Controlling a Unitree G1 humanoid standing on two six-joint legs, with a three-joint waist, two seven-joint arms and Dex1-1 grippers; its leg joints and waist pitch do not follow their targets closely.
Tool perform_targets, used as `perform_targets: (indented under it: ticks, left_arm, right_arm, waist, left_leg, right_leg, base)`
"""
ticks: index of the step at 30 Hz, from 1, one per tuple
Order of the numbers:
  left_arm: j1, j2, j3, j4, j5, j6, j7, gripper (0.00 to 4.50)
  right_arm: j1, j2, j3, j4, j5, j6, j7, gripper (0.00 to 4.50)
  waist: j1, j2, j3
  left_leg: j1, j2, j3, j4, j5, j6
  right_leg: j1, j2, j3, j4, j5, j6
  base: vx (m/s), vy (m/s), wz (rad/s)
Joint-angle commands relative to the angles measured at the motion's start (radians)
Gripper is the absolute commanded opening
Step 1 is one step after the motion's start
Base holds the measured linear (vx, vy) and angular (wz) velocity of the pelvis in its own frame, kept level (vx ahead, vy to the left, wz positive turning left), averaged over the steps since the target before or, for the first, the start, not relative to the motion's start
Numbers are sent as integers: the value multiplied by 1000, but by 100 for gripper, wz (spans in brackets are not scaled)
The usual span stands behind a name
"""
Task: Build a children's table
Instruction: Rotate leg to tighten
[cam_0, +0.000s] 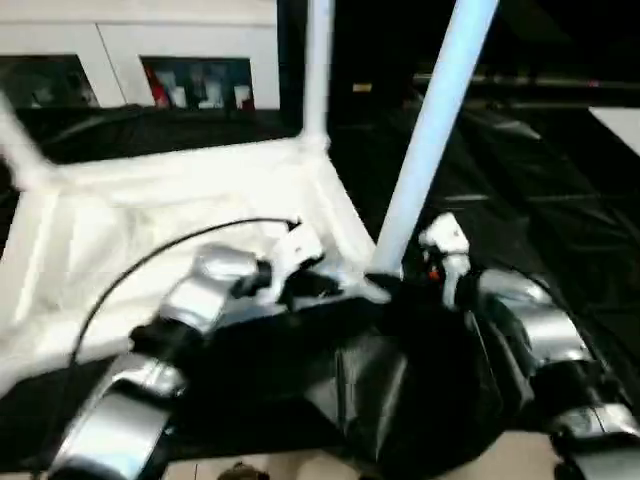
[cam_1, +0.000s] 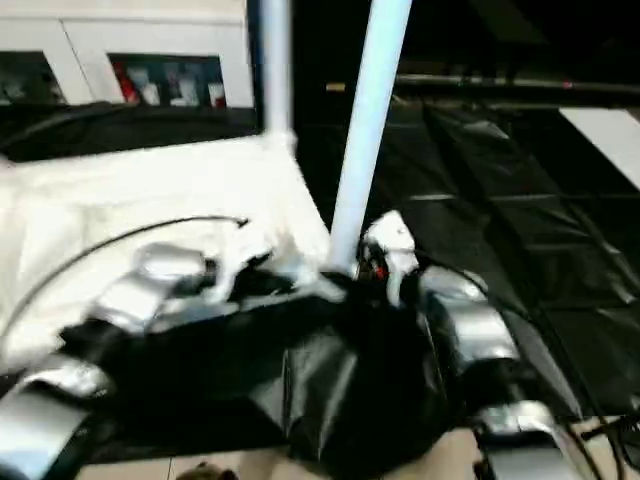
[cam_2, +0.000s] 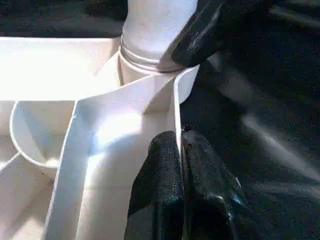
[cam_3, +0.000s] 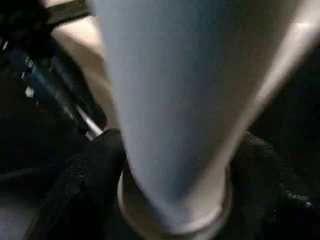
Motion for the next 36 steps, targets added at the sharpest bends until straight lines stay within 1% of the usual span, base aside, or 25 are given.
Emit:
perform_targets:
  ticks: [1, 4, 6, 8, 10, 13, 15, 16, 19, 21, 22, 23, 25, 26, 29, 31, 32, 34, 35, 36]
  left_arm:
    - [1, -15, -11, -39, -44, -32, -48, 0]
    - [9, 8, -18, -46, -45, -30, -80, 0]
    - [19, 22, -17, -60, -50, -24, -95, 0]
    - [25, 28, -17, -73, -54, -18, -106, 0]
    - [29, 31, -16, -79, -55, -15, -113, 0]
    - [32, 31, -14, -80, -53, -15, -117, 0]
    - [32, 32, -15, -80, -55, -14, -117, 0]
    - [32, 32, -16, -81, -56, -14, -116, 0]
    - [33, 31, -15, -84, -55, -12, -114, 0]
    - [35, 30, -14, -89, -54, -9, -113, 0]
    - [37, 29, -12, -90, -53, -9, -110, 0]
    - [38, 28, -12, -92, -53, -8, -109, 0]
    - [38, 28, -12, -94, -53, -7, -109, 0]
    - [40, 28, -11, -95, -53, -6, -106, 0]
    - [43, 26, -7, -95, -52, -8, -93, 0]
    - [44, 24, -5, -93, -49, -10, -81, 0]
    - [43, 17, -2, -86, -42, -10, -58, 0]
    - [42, 14, 0, -82, -39, -10, -46, 0]
    - [28, -11, 2, -57, -16, 0, 24, 0]
    - [19, -27, 4, -42, -4, 6, 65, 0]
  right_arm:
    - [14, -6, 35, -18, -5, 6, 52, 327]
    - [24, -17, 31, -43, 21, 11, 92, 327]
    - [34, -28, 31, -71, 46, 25, 136, 327]
    - [39, -35, 36, -81, 52, 32, 159, 327]
    - [40, -38, 42, -83, 52, 26, 173, 327]
    - [42, -37, 44, -83, 54, 22, 187, 327]
    - [44, -37, 44, -86, 54, 24, 192, 302]
    - [45, -38, 45, -87, 54, 25, 195, 302]
    - [49, -40, 46, -91, 53, 28, 199, 274]
    - [53, -42, 49, -94, 55, 29, 199, 267]
    - [56, -41, 50, -94, 56, 29, 199, 263]
    - [59, -40, 52, -95, 57, 29, 198, 261]
    - [60, -39, 52, -95, 57, 29, 198, 259]
    - [63, -38, 54, -98, 58, 31, 200, 259]
    - [70, -32, 58, -101, 57, 30, 199, 259]
    - [71, -22, 54, -95, 53, 18, 181, 259]
    - [70, -8, 43, -83, 50, 12, 147, 259]
    - [69, -2, 37, -77, 49, 12, 130, 259]
    - [48, 46, -1, -10, 20, 1, -25, 258]
    - [41, 68, -17, 16, 9, 0, -94, 258]
  waist:
    - [5, 1, -72]
    - [11, 1, -69]
    - [14, 0, -70]
    - [16, -1, -70]
    - [16, 0, -71]
    - [16, -2, -72]
    - [16, -3, -72]
    - [17, -3, -72]
    - [18, -4, -72]
    - [17, -7, -71]
    - [18, -6, -70]
    - [18, -8, -70]
    - [18, -7, -70]
    - [18, -8, -68]
    - [18, -9, -68]
    - [17, -9, -66]
    - [15, -12, -64]
    - [14, -11, -64]
    - [12, -13, -63]
    - [7, -12, -61]
  left_leg:
    - [14, 83, -33, -63, -134, 83]
    - [18, 85, -33, -67, -178, 57]
    - [18, 86, -35, -69, -189, 45]
    - [17, 87, -35, -69, -187, 41]
    - [18, 85, -34, -68, -176, 42]
    - [17, 83, -34, -67, -163, 45]
    - [16, 82, -34, -65, -152, 50]
    - [15, 82, -34, -65, -148, 53]
    - [16, 82, -34, -64, -140, 57]
    - [15, 81, -33, -63, -141, 60]
    - [15, 81, -33, -64, -141, 60]
    - [15, 82, -33, -64, -141, 60]
    - [16, 82, -34, -64, -143, 61]
    - [16, 80, -33, -64, -147, 61]
    - [15, 81, -34, -64, -139, 65]
    - [14, 81, -34, -64, -138, 67]
    - [15, 80, -34, -65, -147, 66]
    - [16, 79, -34, -66, -155, 61]
    - [16, 80, -35, -67, -154, 56]
    - [17, 79, -37, -68, -169, 45]
  right_leg:
    - [57, -93, 70, -50, -155, -245]
    - [54, -93, 71, -58, -228, -225]
    - [55, -95, 71, -59, -251, -215]
    - [56, -96, 72, -59, -256, -209]
    - [54, -94, 72, -58, -242, -210]
    - [55, -93, 71, -55, -225, -214]
    - [55, -93, 71, -54, -216, -216]
    - [55, -93, 71, -54, -214, -216]
    - [55, -93, 70, -52, -208, -217]
    - [56, -93, 71, -54, -217, -213]
    - [56, -94, 70, -55, -226, -210]
    - [55, -93, 70, -55, -231, -207]
    - [54, -93, 70, -55, -234, -207]
    - [53, -92, 70, -57, -246, -203]
    - [53, -93, 71, -56, -246, -198]
    - [53, -92, 70, -56, -245, -199]
    - [51, -93, 70, -59, -260, -195]
    - [51, -94, 71, -62, -281, -190]
    - [49, -96, 72, -63, -287, -186]
    - [46, -95, 71, -66, -309, -187]
  base:
    - [0, 0, 0]
    - [0, 0, 0]
    - [0, 0, 0]
    - [0, 0, 0]
    - [0, 0, 0]
    - [0, 0, 0]
    - [0, 0, 0]
    - [0, 0, 0]
    - [0, 0, 0]
    - [0, 0, 0]
    - [0, 0, 0]
    - [0, 0, 0]
    - [0, 0, 0]
    - [0, 0, 0]
    - [0, 0, 0]
    - [0, 0, 0]
    - [0, 0, 0]
    - [0, 0, 0]
    - [0, 0, 0]
    - [0, 0, 0]
